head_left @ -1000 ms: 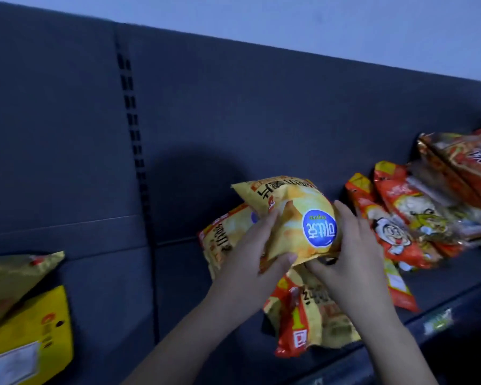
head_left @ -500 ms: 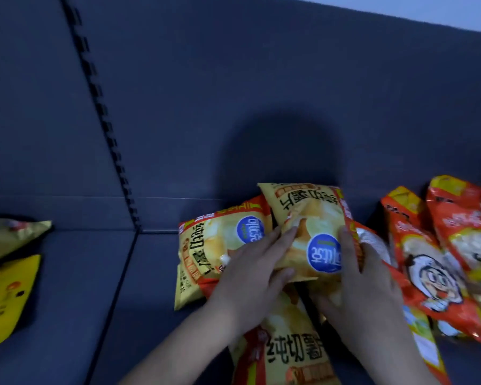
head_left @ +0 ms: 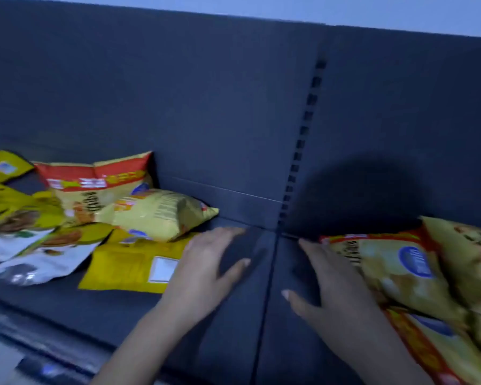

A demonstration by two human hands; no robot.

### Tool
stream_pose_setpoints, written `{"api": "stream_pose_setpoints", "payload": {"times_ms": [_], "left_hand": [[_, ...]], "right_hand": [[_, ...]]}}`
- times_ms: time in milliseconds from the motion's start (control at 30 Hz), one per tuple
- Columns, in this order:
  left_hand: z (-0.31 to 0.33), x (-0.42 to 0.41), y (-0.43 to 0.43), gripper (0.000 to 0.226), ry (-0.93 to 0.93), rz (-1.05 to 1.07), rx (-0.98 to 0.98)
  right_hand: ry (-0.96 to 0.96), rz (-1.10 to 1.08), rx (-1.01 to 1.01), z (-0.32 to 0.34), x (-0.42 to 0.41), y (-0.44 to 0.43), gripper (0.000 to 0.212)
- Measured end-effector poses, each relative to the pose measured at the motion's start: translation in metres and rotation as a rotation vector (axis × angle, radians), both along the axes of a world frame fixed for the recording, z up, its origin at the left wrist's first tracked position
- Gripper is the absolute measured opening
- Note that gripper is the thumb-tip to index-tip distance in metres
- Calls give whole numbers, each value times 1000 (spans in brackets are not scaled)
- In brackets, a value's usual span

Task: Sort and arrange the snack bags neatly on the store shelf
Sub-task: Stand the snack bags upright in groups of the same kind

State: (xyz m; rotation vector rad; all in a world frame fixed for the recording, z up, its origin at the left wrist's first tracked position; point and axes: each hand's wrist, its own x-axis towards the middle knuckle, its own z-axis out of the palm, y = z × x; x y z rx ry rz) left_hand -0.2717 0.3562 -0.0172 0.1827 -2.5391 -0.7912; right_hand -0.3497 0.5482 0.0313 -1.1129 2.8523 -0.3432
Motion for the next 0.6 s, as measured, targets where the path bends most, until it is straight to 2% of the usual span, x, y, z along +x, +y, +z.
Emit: {"api": "stream_pose_setpoints", "payload": {"times_ms": [67, 167, 267, 367, 467, 533, 600], "left_hand": [[-5, 27, -50, 49, 0, 116, -29], [-11, 60, -117, 58, 17, 292, -90], [-13, 75, -165, 90, -17, 347, -90], [-16, 77, -197, 110, -118, 272, -8], [-23, 75, -222, 117, -112, 198, 123], [-30, 71, -236, 116, -113, 200, 121], [-33, 68, -242, 108, -172, 180, 312]], "right_hand": [[-196, 85, -117, -20, 16, -52, 75], [-414, 3, -356, -46, 29, -120, 79], [-557, -32, -512, -54, 48, -182, 96], [-595, -65, -593, -58, 52, -223, 104], [-621, -70, -530, -59, 62, -245, 116], [-601, -104, -520, -64, 67, -252, 117], [-582, -120, -557, -72, 70, -255, 110]]}}
